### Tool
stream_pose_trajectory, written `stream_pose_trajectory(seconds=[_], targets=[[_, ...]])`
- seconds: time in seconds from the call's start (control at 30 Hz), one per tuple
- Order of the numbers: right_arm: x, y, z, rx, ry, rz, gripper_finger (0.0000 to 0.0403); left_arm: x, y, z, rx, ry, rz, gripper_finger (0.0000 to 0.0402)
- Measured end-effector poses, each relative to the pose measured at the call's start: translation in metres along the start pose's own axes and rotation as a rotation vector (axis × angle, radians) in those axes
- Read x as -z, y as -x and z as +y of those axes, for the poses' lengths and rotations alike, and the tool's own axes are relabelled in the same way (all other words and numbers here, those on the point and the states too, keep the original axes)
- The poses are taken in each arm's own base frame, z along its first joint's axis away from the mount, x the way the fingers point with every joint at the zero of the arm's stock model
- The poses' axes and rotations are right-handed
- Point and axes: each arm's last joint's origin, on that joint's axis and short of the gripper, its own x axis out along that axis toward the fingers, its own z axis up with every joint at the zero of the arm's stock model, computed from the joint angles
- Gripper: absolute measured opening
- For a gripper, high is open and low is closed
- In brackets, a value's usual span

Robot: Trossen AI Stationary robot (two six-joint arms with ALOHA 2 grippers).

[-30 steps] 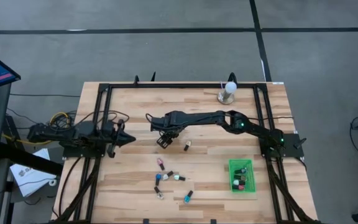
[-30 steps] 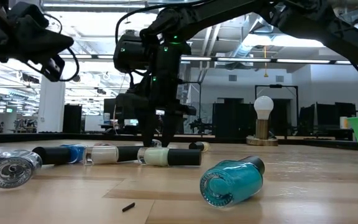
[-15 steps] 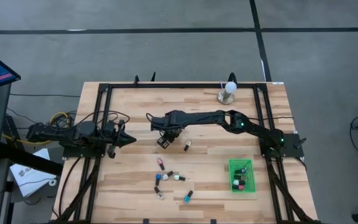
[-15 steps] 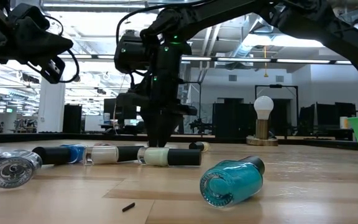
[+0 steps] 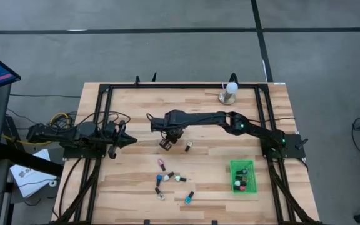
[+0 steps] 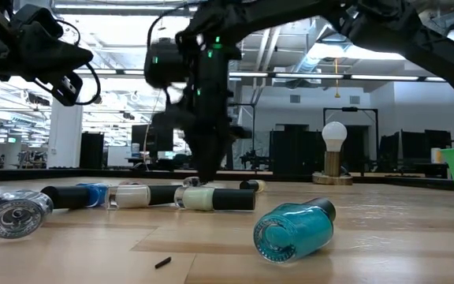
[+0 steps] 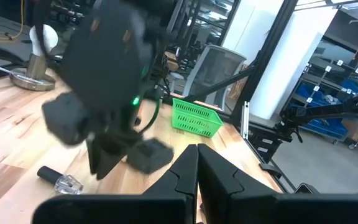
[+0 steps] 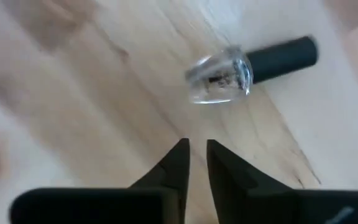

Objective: Pick & Place Nail Polish
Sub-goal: Put the top transparent nail polish into the green bin

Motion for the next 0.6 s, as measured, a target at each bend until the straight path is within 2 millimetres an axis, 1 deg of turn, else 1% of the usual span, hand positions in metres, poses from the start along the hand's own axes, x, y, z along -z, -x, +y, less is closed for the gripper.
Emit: stream_pose_trajectory(seconds=[0.1,0.2,0.33,0.47,0.53,0.6], targets=[[0.002,0.017,-0.005,-0.001,-0.044,-0.012,0.0071,0.0,0.0,0.0,0.0,-0.001,0.0,0.0001],[-0.003,0.021,-0.01,-0.01,-0.107,-0.036,0.0105,0.0,0.0,0.0,0.002,-0.002,0.001,0.0001],[-0.014,0.026,-0.013,-0.055,-0.185,-0.115,0.017,0.0,0.0,0.0,0.003,-0.002,0.002,0.0001],[-0.017,0.023,-0.015,-0.049,-0.238,-0.131,0.0235,0.0,0.0,0.0,0.003,-0.002,0.002,0.0001],[-0.019,0.021,-0.018,-0.041,-0.269,-0.147,0.0253,0.0,0.0,0.0,0.003,-0.002,0.003,0.0001],[-0.02,0.02,-0.022,-0.028,-0.294,-0.15,0.026,0.0,0.0,0.0,0.003,-0.002,0.003,0.0001]])
